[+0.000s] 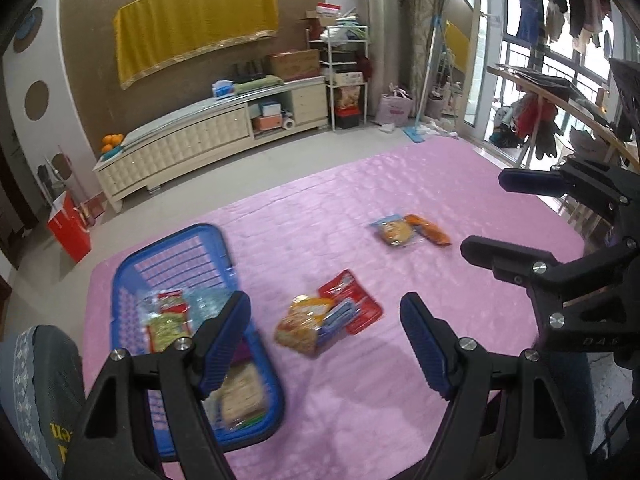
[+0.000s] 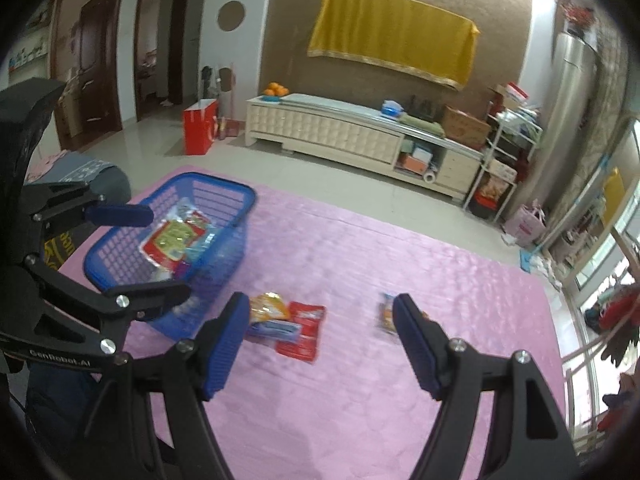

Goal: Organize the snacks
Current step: 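Withdraw both tools and move toward the bun bag and orange sausage, then grasp the orange sausage stick with the right tool while the left tool grasps the bun bag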

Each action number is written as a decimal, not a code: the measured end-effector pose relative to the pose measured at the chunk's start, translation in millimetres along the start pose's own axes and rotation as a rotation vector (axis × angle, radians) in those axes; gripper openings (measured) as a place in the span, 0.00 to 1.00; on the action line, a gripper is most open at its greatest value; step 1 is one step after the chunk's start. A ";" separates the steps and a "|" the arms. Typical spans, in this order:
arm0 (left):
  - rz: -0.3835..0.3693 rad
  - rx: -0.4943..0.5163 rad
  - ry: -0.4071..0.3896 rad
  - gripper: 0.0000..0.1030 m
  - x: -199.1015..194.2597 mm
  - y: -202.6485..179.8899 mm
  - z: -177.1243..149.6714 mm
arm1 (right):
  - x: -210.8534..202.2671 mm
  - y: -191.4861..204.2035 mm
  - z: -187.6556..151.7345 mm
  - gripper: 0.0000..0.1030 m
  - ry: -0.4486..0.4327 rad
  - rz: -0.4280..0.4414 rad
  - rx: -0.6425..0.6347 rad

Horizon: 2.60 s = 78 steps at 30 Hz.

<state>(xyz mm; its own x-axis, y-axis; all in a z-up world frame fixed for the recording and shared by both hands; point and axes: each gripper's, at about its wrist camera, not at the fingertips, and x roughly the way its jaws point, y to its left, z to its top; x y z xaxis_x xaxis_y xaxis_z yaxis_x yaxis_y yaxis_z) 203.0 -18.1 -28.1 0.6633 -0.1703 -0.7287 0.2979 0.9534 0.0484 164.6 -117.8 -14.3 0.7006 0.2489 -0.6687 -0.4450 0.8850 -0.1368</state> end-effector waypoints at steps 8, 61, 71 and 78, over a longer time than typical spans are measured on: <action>-0.013 0.013 0.070 0.73 49.2 -40.3 8.9 | 19.8 -46.7 -25.6 0.75 0.054 -0.003 0.081; -0.074 -0.108 0.305 0.73 262.5 -84.7 55.5 | 203.0 -185.3 -102.1 0.23 0.295 -0.027 0.314; -0.084 -0.083 0.323 0.73 296.9 -116.8 76.7 | 176.2 -211.5 -107.6 0.23 0.232 -0.108 0.378; -0.026 -0.082 0.362 0.73 322.8 -121.1 81.0 | 178.5 -216.3 -104.2 0.23 0.221 -0.110 0.388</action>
<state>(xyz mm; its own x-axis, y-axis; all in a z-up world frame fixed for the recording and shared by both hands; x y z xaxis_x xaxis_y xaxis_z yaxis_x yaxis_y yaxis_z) 436.6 -208.7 -213.9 0.3664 -0.1098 -0.9240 0.2454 0.9692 -0.0178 327.8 -305.8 -180.2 0.5776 0.0922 -0.8111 -0.1032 0.9939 0.0394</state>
